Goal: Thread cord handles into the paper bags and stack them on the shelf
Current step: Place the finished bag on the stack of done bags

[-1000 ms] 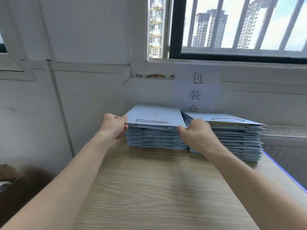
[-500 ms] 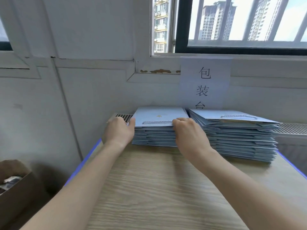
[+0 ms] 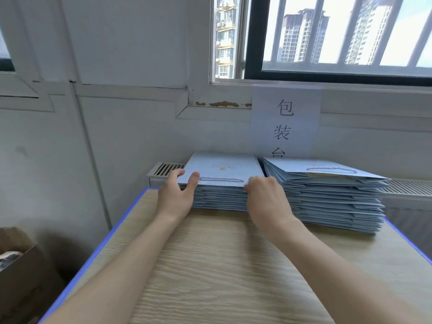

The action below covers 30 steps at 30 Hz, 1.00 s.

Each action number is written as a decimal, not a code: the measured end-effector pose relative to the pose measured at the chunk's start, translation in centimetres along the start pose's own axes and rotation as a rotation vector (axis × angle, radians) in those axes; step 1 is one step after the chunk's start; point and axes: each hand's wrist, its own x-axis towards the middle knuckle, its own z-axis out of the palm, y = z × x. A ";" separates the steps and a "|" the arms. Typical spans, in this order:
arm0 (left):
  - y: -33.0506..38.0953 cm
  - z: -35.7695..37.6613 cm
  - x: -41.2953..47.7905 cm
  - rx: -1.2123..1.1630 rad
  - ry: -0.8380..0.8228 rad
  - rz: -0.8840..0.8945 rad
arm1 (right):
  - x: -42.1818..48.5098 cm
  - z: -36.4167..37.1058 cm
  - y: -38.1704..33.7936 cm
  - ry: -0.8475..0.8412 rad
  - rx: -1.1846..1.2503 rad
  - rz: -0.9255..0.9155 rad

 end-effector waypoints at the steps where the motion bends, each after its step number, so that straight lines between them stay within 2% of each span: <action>1: -0.2 0.0 -0.2 0.011 0.031 0.005 | -0.1 -0.1 -0.1 -0.029 -0.005 0.004; 6: 0.4 0.6 -1.0 0.062 0.033 -0.009 | 0.1 -0.6 -0.4 -0.066 -0.013 0.025; 10: 0.8 1.4 -1.2 0.201 -0.015 0.050 | 0.0 -0.3 -0.5 -0.028 -0.059 -0.046; 15: 0.5 1.7 -1.0 0.226 0.040 0.057 | 0.0 -0.7 -0.9 0.006 -0.061 -0.053; 19: 0.9 2.3 -1.0 0.231 0.103 0.104 | 0.5 -0.6 -1.7 -0.018 -0.036 0.057; 25: 0.3 2.1 -1.1 0.344 -0.014 0.045 | 0.0 1.0 -2.0 -0.026 -0.047 0.138; 30: 1.2 2.2 -1.1 0.367 -0.032 0.008 | 1.1 -0.5 -1.8 -0.089 0.071 0.186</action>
